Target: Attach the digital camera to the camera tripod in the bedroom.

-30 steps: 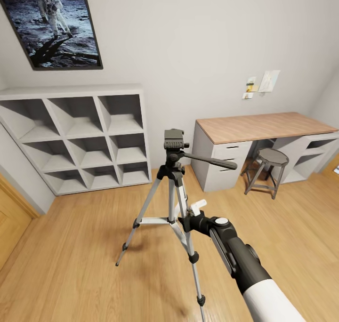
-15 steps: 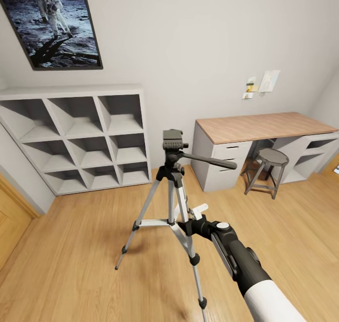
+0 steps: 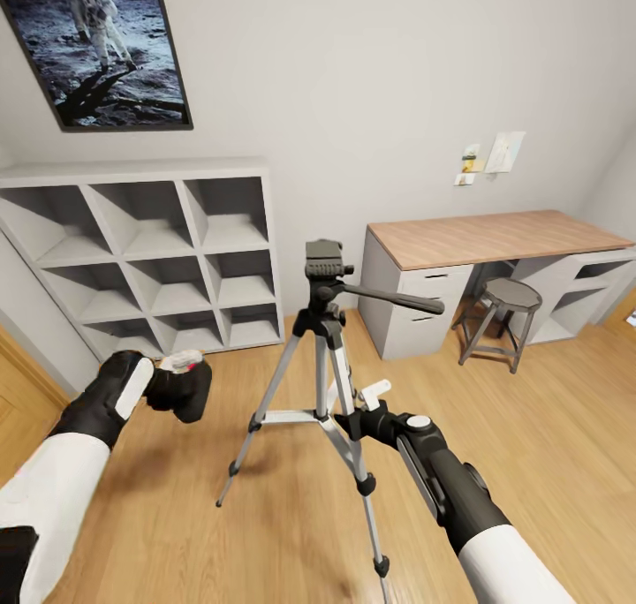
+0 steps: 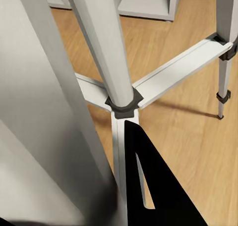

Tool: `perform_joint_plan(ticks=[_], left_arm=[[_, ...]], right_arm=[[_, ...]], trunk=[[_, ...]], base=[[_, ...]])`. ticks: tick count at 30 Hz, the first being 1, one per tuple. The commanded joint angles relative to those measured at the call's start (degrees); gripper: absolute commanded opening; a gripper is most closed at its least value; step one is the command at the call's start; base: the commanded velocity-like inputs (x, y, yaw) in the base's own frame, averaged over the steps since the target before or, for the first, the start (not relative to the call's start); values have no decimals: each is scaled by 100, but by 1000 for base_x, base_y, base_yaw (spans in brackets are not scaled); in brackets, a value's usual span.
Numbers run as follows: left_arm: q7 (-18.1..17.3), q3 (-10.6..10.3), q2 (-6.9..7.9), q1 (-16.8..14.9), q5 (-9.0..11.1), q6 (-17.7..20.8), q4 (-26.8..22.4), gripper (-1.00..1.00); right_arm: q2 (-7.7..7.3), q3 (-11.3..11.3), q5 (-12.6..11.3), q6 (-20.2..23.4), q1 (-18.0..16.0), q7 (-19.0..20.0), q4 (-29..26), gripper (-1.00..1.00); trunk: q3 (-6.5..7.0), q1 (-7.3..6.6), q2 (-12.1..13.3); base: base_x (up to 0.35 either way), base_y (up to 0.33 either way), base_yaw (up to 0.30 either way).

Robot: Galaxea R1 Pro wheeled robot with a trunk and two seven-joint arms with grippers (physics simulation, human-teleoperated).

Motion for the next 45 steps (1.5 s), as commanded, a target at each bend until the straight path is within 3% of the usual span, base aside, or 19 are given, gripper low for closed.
perform_joint_plan(ticks=[1, 2, 3, 5, 7, 8, 11, 18, 24, 27, 30, 32, 34, 37, 42, 45], left_arm=[[52, 6, -1, -2107, 30, 2, 1681, -100], [70, 7, -13, -2428, 27, 0, 1893, -100], [103, 6, -63, -3016, 22, -3, 2208, -100], [160, 1, -257, -3948, 21, -6, 2538, -100], [234, -9, -557, -4520, 16, 3, 2669, -100], [340, -15, -858, -4775, -10, 25, 2700, -100], [416, -29, -1161, -4907, -67, 46, 2662, -100], [433, -27, -1415, -4952, -91, 51, 2450, -100], [353, -175, -1692, -4954, -97, -15, 2393, -100], [-270, -318, -1720, -4954, -98, -117, 2267, -100], [-1543, -966, -1655, -4958, -112, -515, 2018, -100], [-2408, -1485, -1550, -4961, -122, -1051, 1999, -100], [-2936, -1768, -1448, -4961, -94, -1578, 2047, -100], [-3223, -1906, -1369, -4961, -73, -1881, 2105, -100], [-3317, -2093, -1388, -4899, -131, -2101, 2123, -100], [-3408, -2117, -1215, -4888, -123, -2088, 2072, -100]], right_arm=[[2, -7, 23, 26, -5, 28, -40, -100], [2, -7, 23, 26, -5, 28, -49, -100], [2, -7, 24, 26, -5, 27, -64, -100], [2, -7, 24, 26, -5, 26, -82, -100], [2, -7, 26, 26, -5, 26, -90, -100], [2, -2, 33, 26, -5, 25, -93, -100], [2, -5, 43, 28, -5, 25, -94, -100], [2, -7, 45, 35, -5, 25, -95, -100], [2, -4, 49, 35, -5, 32, -95, -100], [2, 0, 53, 33, -5, 34, -95, -100], [2, 1, 58, 28, -5, 34, -101, -100], [2, 1, 59, 28, -5, 32, -102, -100], [2, 1, 59, 27, -5, 28, -103, -100], [2, 1, 59, 26, -5, 26, -104, -100], [2, 1, 59, 26, -5, 24, -104, -100], [2, 1, 59, 26, -5, 25, -104, -100]], trunk=[[-11, 0, -13], [-11, 0, -13], [-11, 0, -13], [-11, 0, -13], [-11, 0, -13], [-11, 0, -13], [-11, 0, -13], [-11, 0, -13], [-11, 0, -13], [-11, 0, -13], [-11, 0, -13], [-11, 0, -13], [-11, 0, -13], [-11, 0, -13], [-11, 0, -13], [-11, 0, -13]], base=[[0, 0, 0], [0, 0, 0], [0, 0, 0], [0, 0, 0], [0, 0, 0], [0, 0, 0], [0, 0, 0], [0, 0, 0], [0, 0, 0], [0, 0, 0], [0, 0, 0], [0, 0, 0], [0, 0, 0], [0, 0, 0], [0, 0, 0], [0, 0, 0]])
